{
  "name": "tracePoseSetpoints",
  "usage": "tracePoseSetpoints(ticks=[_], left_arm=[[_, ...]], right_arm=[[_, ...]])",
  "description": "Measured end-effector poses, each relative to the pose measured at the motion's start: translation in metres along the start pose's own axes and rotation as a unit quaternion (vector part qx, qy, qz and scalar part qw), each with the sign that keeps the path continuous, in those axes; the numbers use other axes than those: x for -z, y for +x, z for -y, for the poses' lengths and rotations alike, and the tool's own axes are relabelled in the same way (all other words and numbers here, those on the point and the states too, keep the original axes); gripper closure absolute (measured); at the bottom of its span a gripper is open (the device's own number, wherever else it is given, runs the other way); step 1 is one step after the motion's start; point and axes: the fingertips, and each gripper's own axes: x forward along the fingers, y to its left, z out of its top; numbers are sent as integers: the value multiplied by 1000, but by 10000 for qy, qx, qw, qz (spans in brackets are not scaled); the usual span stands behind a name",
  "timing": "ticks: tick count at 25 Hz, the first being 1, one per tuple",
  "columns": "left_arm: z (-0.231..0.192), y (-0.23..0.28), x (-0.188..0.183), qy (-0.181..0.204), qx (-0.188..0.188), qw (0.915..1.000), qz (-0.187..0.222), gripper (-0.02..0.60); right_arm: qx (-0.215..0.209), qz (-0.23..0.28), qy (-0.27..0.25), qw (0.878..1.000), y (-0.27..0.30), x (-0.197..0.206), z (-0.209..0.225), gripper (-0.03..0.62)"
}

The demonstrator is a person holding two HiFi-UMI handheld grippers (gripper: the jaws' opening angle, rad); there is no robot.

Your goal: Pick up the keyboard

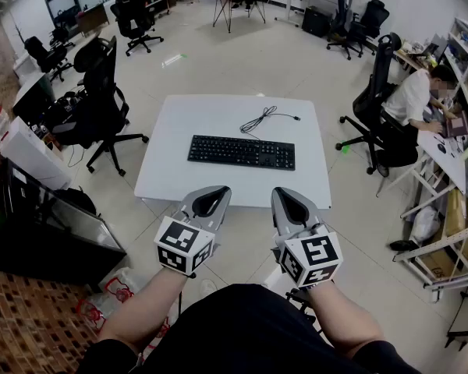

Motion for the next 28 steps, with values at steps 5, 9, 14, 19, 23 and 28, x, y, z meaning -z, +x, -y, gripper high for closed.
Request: tracePoseSetpoints(ticks=[5, 9, 14, 19, 23, 28], left_arm=[[5, 5, 1, -51, -60, 10000, -18, 577], [11, 9, 0, -96, -139, 9999, -26, 577], [22, 15, 3, -197, -232, 9995, -37, 577], [31, 22, 8, -397, -329, 9986, -92, 577], [35, 26, 15, -551, -353, 9976, -223, 575], [20, 28, 28, -689, -471, 9955, -445, 572]], right_arm=[[-55, 13, -4, 10000, -4, 0, 7, 592], [-139, 12, -8, 9999, -9, 0, 14, 592], [-280, -19, -21, 9996, -16, 3, 22, 592], [-407, -45, -34, 9992, -25, 5, 32, 592], [-485, -70, -7, 9988, -30, 9, 38, 592], [-554, -87, 45, 9984, -28, 12, 42, 592]])
